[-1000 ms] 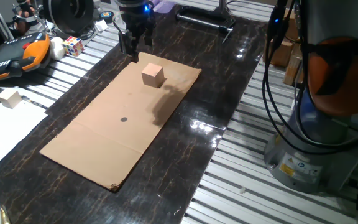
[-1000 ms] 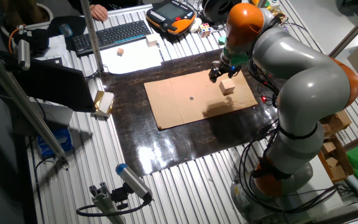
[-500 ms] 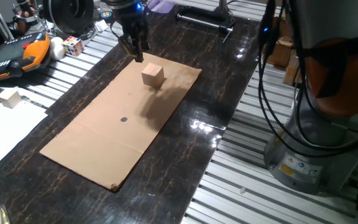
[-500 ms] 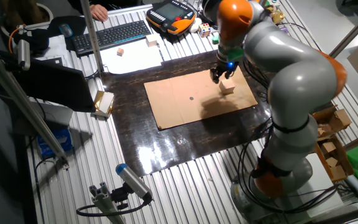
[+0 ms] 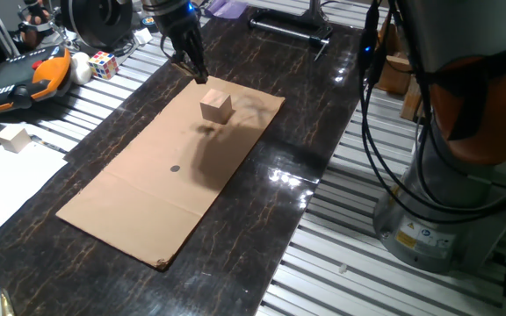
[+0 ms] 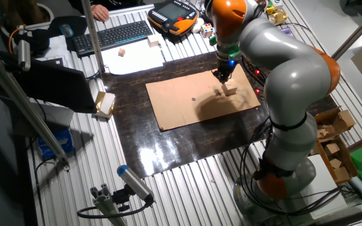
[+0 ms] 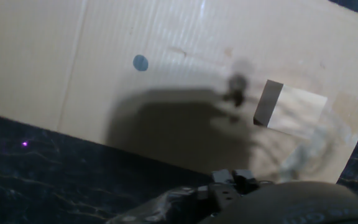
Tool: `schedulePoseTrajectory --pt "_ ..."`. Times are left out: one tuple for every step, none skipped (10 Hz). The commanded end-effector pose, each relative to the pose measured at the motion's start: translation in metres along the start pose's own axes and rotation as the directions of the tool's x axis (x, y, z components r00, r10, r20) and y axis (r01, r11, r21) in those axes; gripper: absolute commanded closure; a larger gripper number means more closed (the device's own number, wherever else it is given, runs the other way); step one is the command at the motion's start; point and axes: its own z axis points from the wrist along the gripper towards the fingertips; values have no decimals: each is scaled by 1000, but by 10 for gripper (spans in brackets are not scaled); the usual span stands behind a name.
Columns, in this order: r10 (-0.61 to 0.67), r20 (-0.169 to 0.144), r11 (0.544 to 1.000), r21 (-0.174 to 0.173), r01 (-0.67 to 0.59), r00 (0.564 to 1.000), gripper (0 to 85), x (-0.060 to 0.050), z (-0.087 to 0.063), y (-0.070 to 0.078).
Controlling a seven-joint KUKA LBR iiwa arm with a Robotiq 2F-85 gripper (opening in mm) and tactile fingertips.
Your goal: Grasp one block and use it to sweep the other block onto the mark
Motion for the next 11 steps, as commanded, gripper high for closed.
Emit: schedulePoseTrajectory --pt "-1 2 1000 1 1 1000 833 0 0 0" --pt "-1 2 1000 1 1 1000 833 0 0 0" --pt "-2 2 1000 1 2 1000 833 0 0 0" --pt "-4 2 1000 1 4 1000 833 0 0 0" --pt "-4 4 1000 2 4 1000 833 0 0 0" --pt "-4 4 1000 2 4 1000 833 0 0 0" --pt "-5 4 1000 2 5 1000 833 0 0 0" --pt "-4 3 1000 1 4 1000 833 0 0 0" --pt "-2 2 1000 1 2 1000 833 0 0 0" --pt "6 0 1000 2 -6 1000 833 0 0 0" --pt "18 -2 1000 3 -18 1000 833 0 0 0"
